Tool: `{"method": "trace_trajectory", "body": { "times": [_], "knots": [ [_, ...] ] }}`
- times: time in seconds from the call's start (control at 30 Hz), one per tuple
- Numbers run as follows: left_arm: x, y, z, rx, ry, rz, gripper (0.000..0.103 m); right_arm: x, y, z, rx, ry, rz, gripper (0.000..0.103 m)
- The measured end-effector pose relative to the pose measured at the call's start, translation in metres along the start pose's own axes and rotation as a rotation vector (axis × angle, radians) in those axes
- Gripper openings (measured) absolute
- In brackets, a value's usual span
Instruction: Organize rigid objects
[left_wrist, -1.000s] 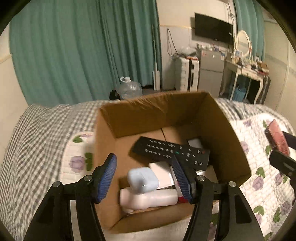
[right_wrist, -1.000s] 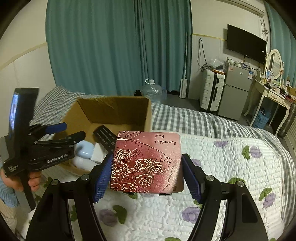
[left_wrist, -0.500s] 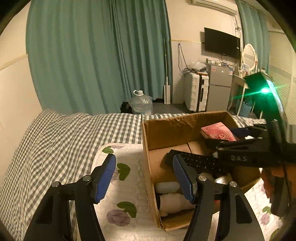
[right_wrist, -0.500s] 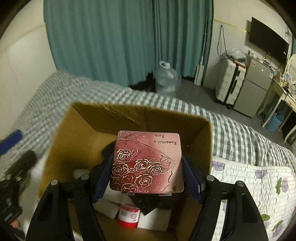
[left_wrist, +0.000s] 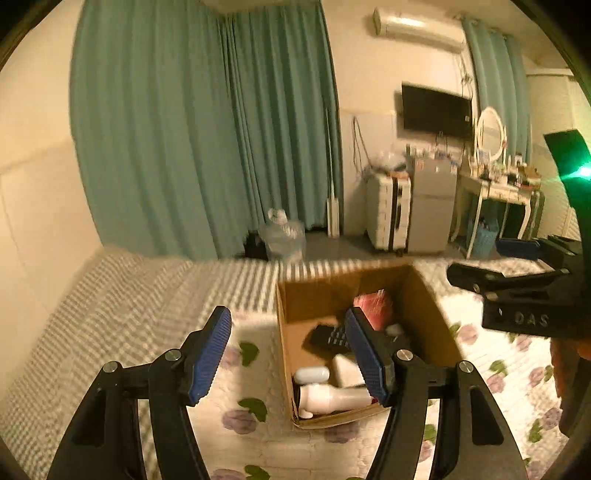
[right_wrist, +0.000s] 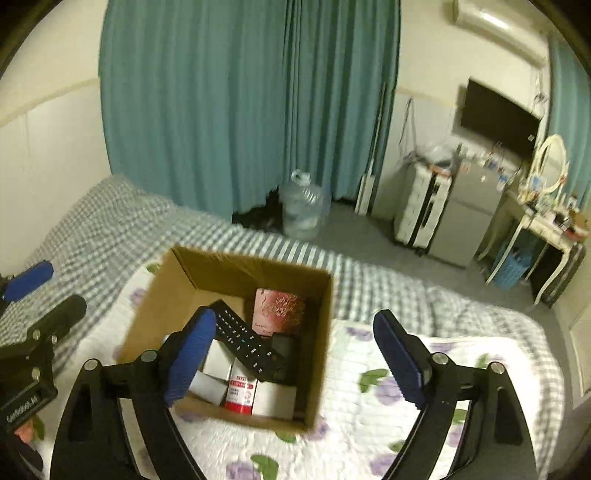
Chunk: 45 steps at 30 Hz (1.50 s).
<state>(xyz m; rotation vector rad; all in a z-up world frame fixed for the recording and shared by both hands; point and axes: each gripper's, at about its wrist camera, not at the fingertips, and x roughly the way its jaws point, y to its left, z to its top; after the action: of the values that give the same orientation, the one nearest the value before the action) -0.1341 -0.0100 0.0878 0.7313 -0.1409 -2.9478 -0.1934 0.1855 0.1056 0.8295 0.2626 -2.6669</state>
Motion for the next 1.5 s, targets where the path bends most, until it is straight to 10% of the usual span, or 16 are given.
{"method": "trace_trajectory", "body": {
  "times": [0.2, 0.6, 0.83, 1.17, 1.5],
  "knots": [
    [-0.097, -0.009, 0.019, -0.017, -0.188, 0.044, 0.076, -0.102, -0.003, -0.008, -0.006, -0.126, -0.038, 0.096],
    [-0.164, -0.026, 0.001, -0.009, -0.307, 0.041, 0.078, -0.199, -0.008, -0.059, 0.058, -0.283, -0.098, 0.103],
    [-0.142, -0.028, -0.046, -0.046, -0.311, 0.014, 0.078, -0.171, -0.005, -0.109, 0.099, -0.398, -0.148, 0.103],
    [-0.062, -0.037, -0.103, -0.018, -0.132, -0.002, 0.078, -0.082, -0.009, -0.152, 0.174, -0.297, -0.132, 0.103],
    [-0.059, -0.03, -0.109, -0.034, -0.128, -0.016, 0.078, -0.073, -0.002, -0.158, 0.152, -0.292, -0.145, 0.103]
  ]
}}
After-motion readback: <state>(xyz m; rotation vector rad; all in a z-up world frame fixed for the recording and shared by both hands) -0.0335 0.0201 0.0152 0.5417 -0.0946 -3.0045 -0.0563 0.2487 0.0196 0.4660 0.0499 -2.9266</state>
